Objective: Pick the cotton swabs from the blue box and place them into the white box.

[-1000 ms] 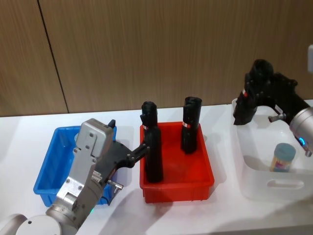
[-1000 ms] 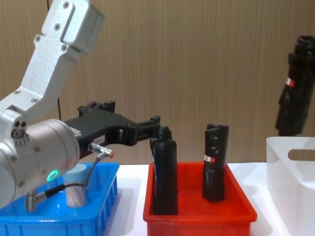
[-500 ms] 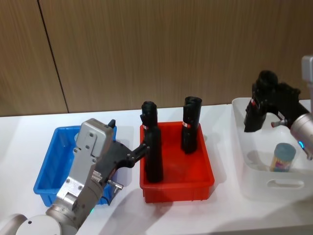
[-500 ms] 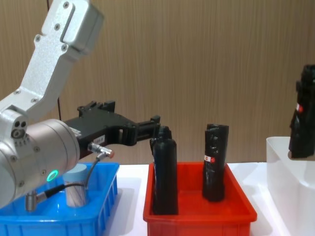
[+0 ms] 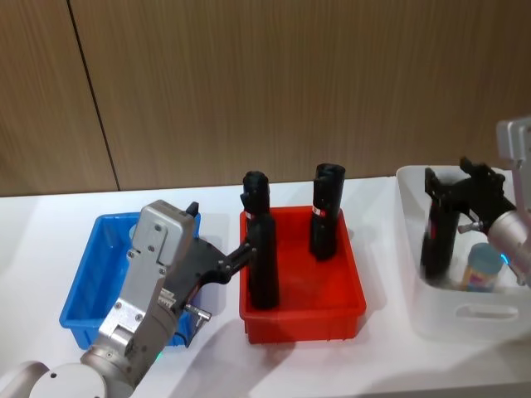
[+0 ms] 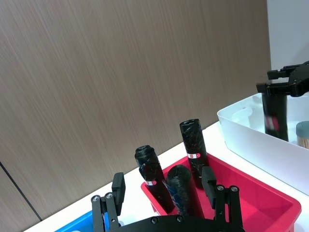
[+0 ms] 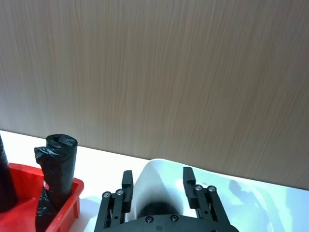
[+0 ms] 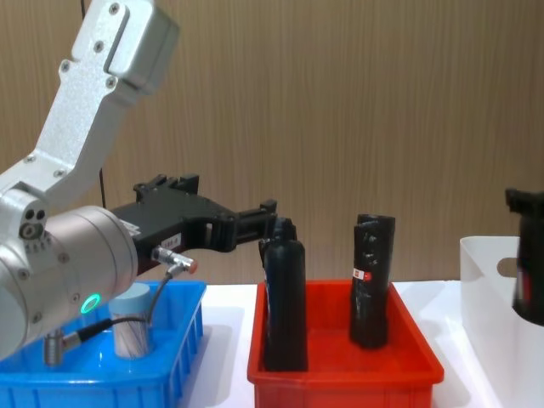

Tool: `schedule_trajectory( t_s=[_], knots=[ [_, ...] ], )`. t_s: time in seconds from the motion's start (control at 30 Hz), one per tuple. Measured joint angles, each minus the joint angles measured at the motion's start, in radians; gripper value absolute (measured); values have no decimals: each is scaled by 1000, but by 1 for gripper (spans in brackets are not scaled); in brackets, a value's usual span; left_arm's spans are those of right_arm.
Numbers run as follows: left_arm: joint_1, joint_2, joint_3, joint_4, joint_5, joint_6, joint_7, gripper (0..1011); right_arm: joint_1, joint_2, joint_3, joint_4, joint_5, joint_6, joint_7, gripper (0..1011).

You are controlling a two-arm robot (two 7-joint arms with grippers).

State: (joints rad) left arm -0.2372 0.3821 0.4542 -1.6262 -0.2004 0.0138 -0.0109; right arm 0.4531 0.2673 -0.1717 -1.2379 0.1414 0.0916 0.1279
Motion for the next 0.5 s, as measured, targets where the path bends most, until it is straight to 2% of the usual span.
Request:
schedule_trajectory(
  t_s=[0.03, 0.1, 0.13, 0.17, 0.27, 0.37, 0.5],
  knots=[
    [0, 0, 0, 0, 0, 0, 0, 1004, 3, -1, 0, 11, -3, -4, 0, 594],
    [0, 0, 0, 0, 0, 0, 0, 1004, 6, -2, 0, 21, -5, -8, -1, 697],
    [0, 0, 0, 0, 0, 0, 0, 1004, 6, -2, 0, 23, -5, -10, -1, 697],
    [0, 0, 0, 0, 0, 0, 0, 1004, 7, -2, 1, 26, -5, -11, -1, 756],
    [0, 0, 0, 0, 0, 0, 0, 1004, 8, -2, 3, 31, -6, -17, -2, 813],
    [0, 0, 0, 0, 0, 0, 0, 1004, 7, -1, 5, 33, -6, -21, -2, 933],
    [0, 0, 0, 0, 0, 0, 0, 1004, 5, 0, 7, 34, -6, -25, -2, 1002]
  ],
)
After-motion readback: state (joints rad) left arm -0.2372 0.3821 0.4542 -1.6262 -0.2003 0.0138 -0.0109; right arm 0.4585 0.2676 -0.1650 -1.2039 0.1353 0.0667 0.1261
